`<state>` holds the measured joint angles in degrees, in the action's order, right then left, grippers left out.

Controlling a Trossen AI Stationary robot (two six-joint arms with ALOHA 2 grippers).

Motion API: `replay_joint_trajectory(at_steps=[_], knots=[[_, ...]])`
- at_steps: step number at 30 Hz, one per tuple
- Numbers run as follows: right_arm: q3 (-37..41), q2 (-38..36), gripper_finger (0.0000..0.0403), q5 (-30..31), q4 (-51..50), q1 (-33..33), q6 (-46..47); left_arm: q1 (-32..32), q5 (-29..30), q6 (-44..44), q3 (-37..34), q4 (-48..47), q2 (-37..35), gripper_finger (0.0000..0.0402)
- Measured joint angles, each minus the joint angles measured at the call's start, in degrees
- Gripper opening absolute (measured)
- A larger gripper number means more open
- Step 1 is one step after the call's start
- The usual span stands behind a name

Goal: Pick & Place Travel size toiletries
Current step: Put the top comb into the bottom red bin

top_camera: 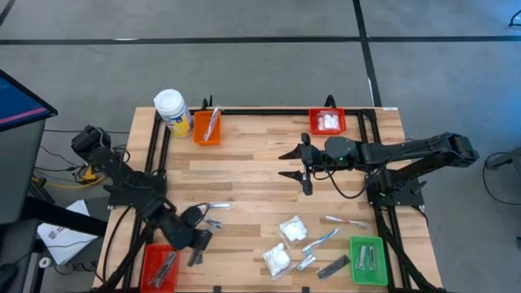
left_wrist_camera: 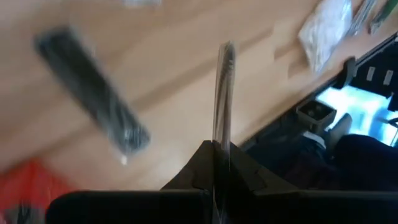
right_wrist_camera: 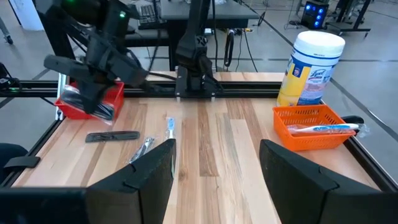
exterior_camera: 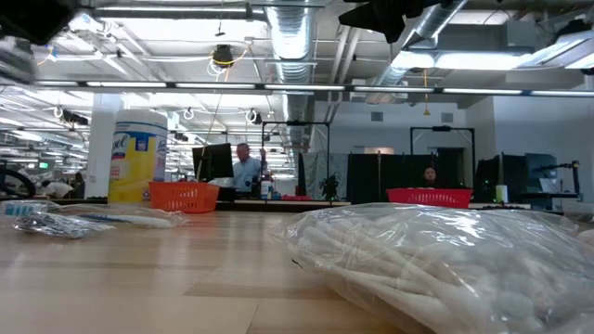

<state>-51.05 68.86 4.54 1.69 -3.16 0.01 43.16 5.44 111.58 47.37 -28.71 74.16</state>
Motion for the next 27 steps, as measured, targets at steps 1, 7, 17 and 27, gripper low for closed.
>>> replay_joint_trajectory(at_steps=[1,7,17,27], knots=[[0.0,0.0,0.0225,0.0,0.0,0.0,0.0,1.2,0.1,2.0,0.0,0.0,-0.1,0.0003],[0.0,0.0,0.0225,0.0,0.0,0.0,0.0,7.5,0.2,13.0,0.0,-1.5,-0.2,0.0003],[0.0,0.0,0.0225,0.0,0.0,0.0,0.0,13.2,0.1,19.7,1.1,-3.0,-0.2,0.0003],[0.0,0.0,0.0225,0.0,0.0,-0.1,0.0,14.2,-3.6,21.1,4.4,-3.9,-0.2,0.0002]])
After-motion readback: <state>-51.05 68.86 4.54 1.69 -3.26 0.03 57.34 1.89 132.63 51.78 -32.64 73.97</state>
